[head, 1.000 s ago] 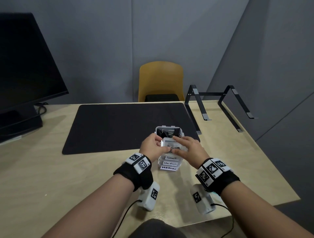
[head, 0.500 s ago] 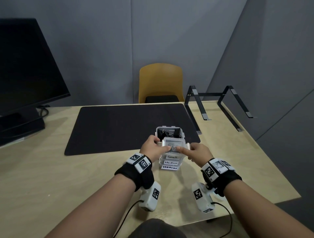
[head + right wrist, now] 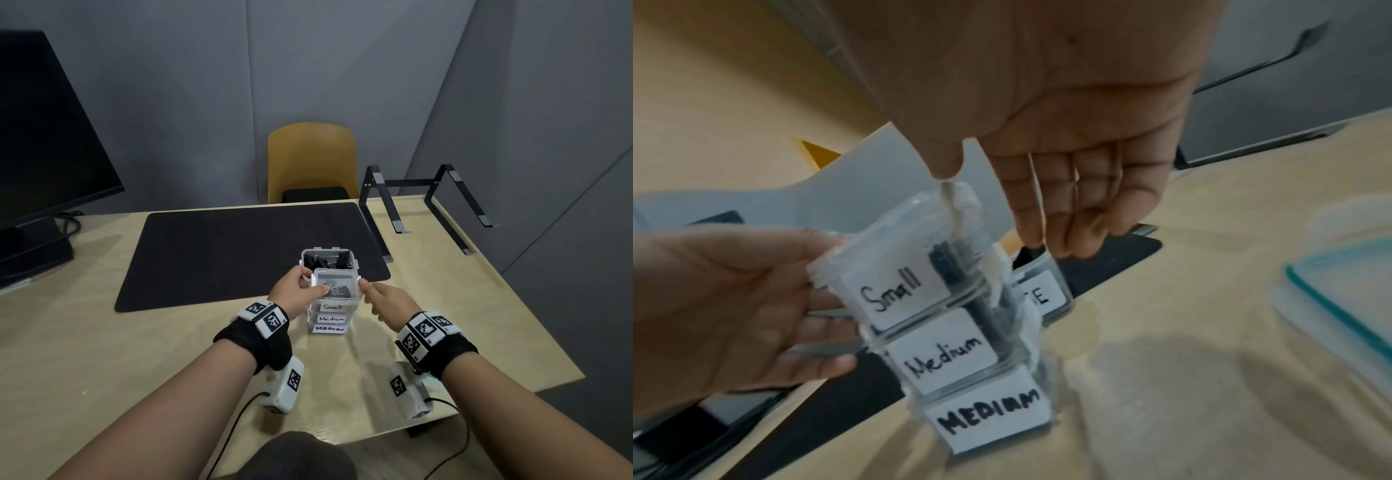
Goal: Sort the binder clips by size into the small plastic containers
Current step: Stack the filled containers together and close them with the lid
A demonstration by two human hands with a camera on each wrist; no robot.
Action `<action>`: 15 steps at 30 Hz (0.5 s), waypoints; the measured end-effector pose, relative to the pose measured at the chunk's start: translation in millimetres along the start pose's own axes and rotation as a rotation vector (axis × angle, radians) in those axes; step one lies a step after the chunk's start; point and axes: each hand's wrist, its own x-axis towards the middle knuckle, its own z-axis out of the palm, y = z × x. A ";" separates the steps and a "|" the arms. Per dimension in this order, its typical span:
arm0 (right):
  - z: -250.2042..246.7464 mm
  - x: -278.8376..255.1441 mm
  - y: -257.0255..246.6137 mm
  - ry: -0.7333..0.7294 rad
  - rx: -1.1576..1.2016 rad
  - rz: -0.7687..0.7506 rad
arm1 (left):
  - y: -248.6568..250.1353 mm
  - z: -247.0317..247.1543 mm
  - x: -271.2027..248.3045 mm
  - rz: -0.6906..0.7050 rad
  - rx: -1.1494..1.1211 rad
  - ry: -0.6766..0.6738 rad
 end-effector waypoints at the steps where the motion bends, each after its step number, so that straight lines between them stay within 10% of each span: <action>1: -1.4 0.2 7.8 0.035 -0.005 0.021 | 0.8 0.4 -2.4 0.022 0.010 -0.007; 15: 4.0 0.8 126.0 0.067 -0.331 0.519 | -7.8 17.9 -12.2 0.096 -0.269 -0.008</action>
